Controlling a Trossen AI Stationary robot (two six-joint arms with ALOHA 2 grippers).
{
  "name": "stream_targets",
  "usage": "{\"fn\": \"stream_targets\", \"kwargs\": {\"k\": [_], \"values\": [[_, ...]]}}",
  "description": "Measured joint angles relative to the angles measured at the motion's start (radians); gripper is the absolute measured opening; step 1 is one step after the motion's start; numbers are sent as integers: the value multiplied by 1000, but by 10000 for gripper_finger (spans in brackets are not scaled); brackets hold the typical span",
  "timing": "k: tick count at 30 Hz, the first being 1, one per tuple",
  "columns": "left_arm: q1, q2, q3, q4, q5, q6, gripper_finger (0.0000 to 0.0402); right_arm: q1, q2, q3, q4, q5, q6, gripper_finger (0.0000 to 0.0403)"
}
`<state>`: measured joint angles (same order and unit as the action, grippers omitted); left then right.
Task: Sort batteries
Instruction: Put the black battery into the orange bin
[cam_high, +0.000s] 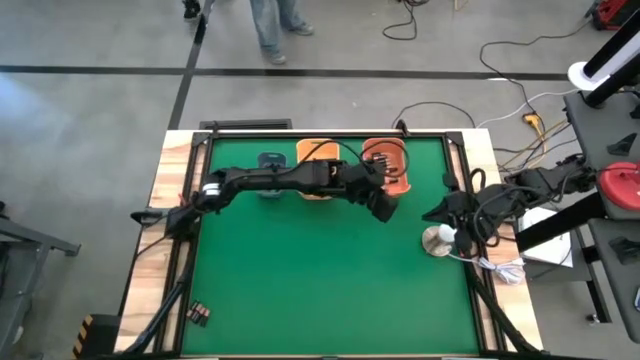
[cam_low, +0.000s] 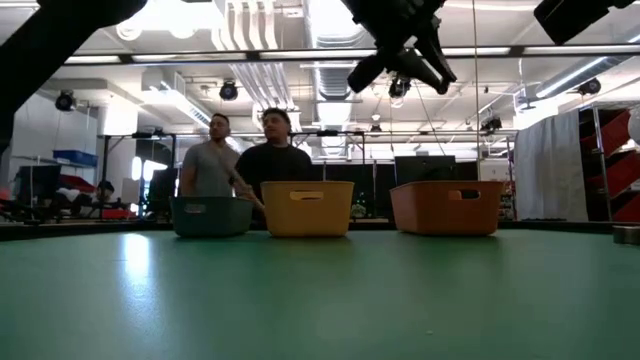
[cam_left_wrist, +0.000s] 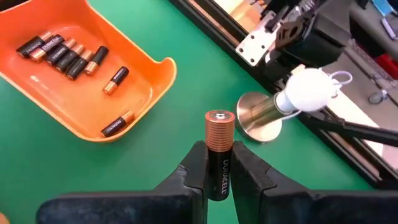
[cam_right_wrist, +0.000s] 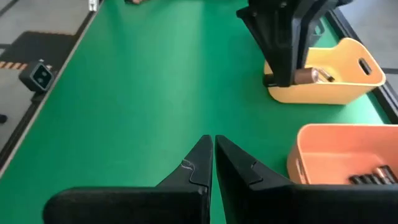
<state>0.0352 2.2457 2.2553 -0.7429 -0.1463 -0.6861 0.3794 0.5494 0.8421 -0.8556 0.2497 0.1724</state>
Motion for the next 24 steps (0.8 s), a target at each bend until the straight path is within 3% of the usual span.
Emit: {"fn": "stream_targets", "kwargs": {"k": [5,12,17,24], "values": [[0,-10,-19,42,-1,-16,23,0,-35,-1,-13,4,33,13],[-2,-16,36,279,83,62,23,0,-84,-2,61,25,111,20],[-12,-17,76,378,89,166,23,0,-81,74,127,55,170,73],[-15,-17,77,652,141,269,23,0,53,206,127,92,179,144]]}}
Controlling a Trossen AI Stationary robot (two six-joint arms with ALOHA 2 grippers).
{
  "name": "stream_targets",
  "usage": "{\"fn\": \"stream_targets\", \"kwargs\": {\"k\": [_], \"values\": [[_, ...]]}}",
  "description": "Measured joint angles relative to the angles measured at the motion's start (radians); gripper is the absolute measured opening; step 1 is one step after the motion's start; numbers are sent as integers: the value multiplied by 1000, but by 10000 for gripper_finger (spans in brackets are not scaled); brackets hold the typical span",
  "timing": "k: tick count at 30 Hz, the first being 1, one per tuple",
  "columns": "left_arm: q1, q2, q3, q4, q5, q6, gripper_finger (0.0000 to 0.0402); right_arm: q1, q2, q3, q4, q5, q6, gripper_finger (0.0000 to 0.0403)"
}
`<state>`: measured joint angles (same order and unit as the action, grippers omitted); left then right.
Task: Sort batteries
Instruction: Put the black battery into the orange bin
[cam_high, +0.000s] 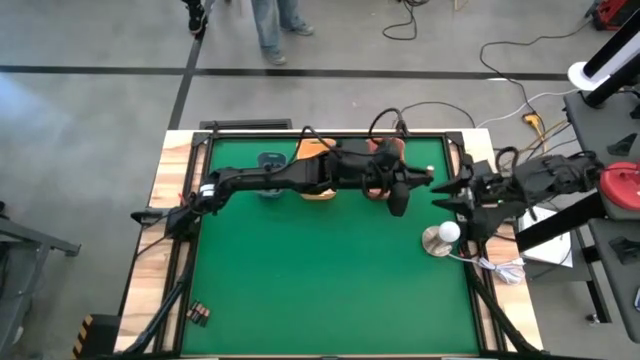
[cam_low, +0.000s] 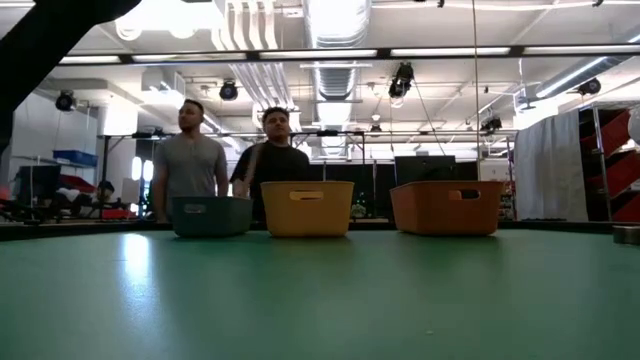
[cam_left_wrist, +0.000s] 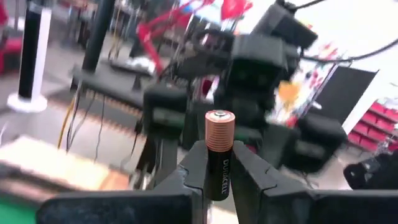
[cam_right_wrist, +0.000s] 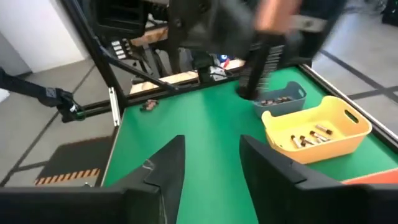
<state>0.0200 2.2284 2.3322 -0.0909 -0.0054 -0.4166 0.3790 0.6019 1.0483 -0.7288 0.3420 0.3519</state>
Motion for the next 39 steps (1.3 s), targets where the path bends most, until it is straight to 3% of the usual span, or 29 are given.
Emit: {"fn": "stream_targets", "kwargs": {"k": [4,15,22,28,35,39], "values": [[1,0,0,115,64,31,23,0,93,76,1,20,4,152],[-2,0,0,126,147,83,23,0,200,298,-91,52,53,121],[-6,-1,1,154,154,95,23,0,212,333,-103,50,71,97],[-6,0,0,139,157,106,29,0,225,332,-114,51,90,47],[-5,-46,0,-39,145,195,79,0,261,331,-137,48,86,45],[-11,-140,-2,-289,26,297,123,-16,292,339,-132,49,83,45]]}}
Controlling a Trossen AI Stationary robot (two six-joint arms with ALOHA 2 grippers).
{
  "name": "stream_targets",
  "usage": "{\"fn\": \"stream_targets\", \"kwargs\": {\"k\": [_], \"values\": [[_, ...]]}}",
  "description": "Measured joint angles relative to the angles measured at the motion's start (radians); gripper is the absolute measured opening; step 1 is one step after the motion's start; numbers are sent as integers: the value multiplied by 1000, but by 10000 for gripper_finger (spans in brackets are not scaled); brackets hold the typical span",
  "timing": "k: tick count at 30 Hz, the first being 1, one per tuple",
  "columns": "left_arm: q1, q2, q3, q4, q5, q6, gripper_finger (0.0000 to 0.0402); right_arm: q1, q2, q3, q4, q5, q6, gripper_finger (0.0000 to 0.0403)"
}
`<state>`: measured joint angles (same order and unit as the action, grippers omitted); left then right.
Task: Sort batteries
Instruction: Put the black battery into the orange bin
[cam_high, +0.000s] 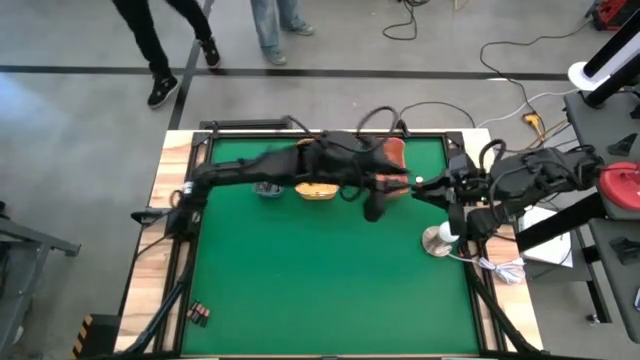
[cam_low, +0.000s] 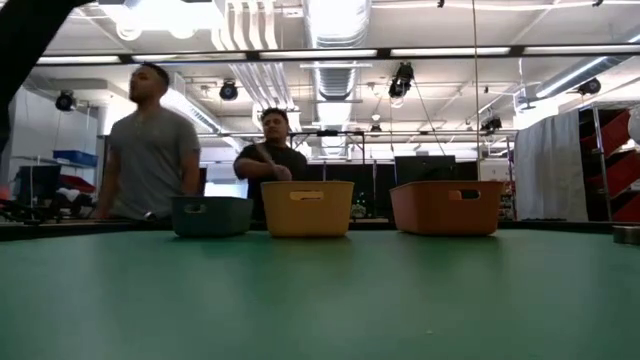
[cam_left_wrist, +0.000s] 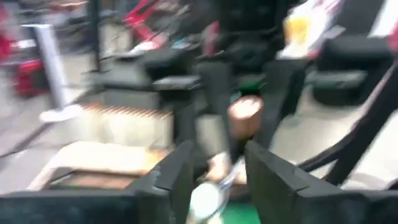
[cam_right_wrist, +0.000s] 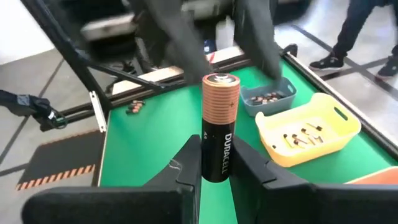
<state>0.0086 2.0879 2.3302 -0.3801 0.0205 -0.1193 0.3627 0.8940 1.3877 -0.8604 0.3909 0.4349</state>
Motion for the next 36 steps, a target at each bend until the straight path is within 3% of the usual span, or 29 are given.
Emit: {"fn": "stream_targets", "kwargs": {"k": [7,13,18,23,29,33,36], "values": [[-37,-197,-2,-543,-223,40,186,-167,87,52,-54,-71,-73,45],[-87,-293,-3,-945,-326,-122,212,-442,229,58,-127,-278,-166,45],[-192,-323,-24,-1185,-471,-270,217,-662,376,34,-198,-374,-281,45],[-358,-437,-185,-1177,-526,-412,217,-828,509,-18,-206,-414,-456,45],[-602,-631,-515,-1181,-690,-828,217,-945,683,-67,-209,-444,-631,45],[-717,-728,-737,-1124,-665,-1115,217,-985,797,-71,-204,-443,-696,45],[-764,-766,-877,-1059,-567,-1264,217,-1001,864,-71,-203,-443,-742,45]]}}
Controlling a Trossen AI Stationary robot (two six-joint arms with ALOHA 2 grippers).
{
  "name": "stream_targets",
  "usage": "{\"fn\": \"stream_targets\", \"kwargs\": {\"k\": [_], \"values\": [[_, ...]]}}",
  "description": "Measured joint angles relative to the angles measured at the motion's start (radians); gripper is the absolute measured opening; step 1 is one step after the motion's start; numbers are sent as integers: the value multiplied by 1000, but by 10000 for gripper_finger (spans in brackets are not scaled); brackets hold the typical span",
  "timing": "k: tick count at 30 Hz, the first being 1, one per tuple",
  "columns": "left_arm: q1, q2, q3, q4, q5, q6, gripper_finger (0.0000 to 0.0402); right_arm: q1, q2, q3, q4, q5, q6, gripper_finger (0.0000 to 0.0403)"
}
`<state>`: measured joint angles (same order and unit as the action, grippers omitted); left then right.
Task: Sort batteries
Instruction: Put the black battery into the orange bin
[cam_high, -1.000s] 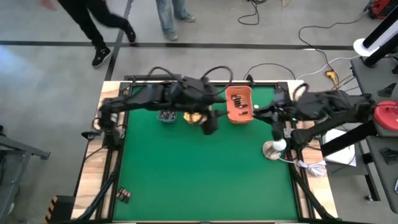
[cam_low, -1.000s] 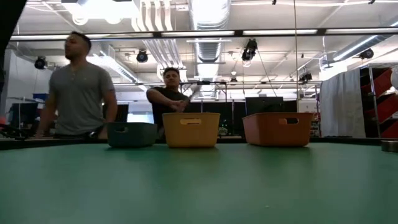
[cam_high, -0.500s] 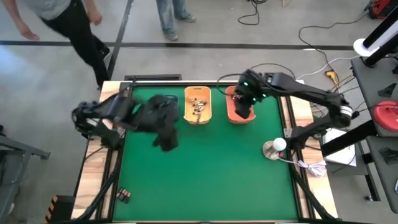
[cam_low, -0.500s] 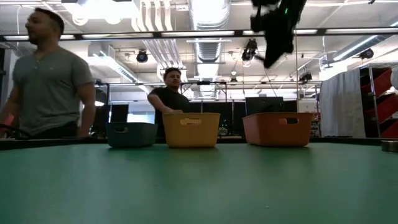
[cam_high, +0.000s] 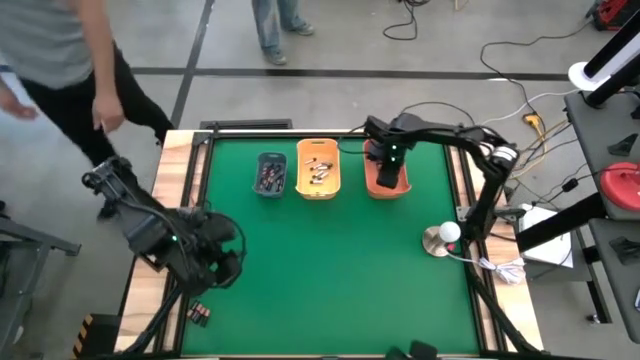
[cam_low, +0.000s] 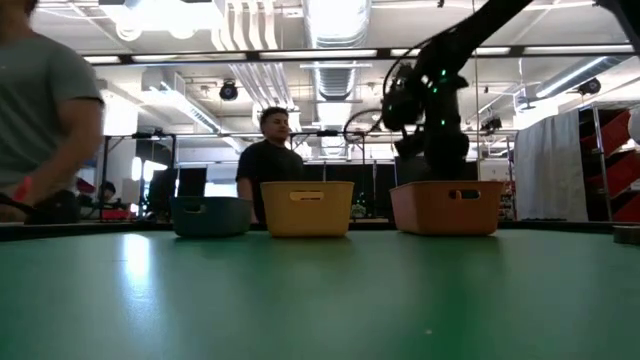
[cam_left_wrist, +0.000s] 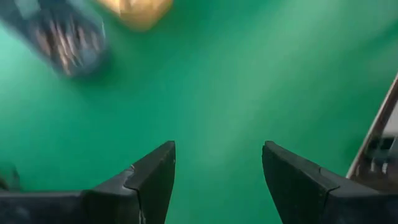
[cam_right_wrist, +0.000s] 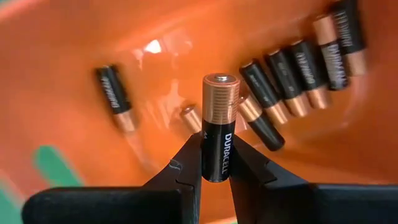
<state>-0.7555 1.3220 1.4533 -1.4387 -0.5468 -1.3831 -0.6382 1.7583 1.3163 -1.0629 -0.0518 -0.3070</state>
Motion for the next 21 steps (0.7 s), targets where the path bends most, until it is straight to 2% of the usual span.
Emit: {"fn": "stream_targets", "kwargs": {"k": [6,12,17,21], "values": [[-39,1,-232,106,271,-183,217,-17,84,0,5,25,-18,54],[-80,7,-444,397,423,-303,217,-17,102,0,6,32,-17,147],[-95,22,-557,521,550,-429,217,-17,37,0,4,112,-17,194],[-115,51,-573,534,670,-464,217,-12,-72,1,6,115,-9,205]]}}
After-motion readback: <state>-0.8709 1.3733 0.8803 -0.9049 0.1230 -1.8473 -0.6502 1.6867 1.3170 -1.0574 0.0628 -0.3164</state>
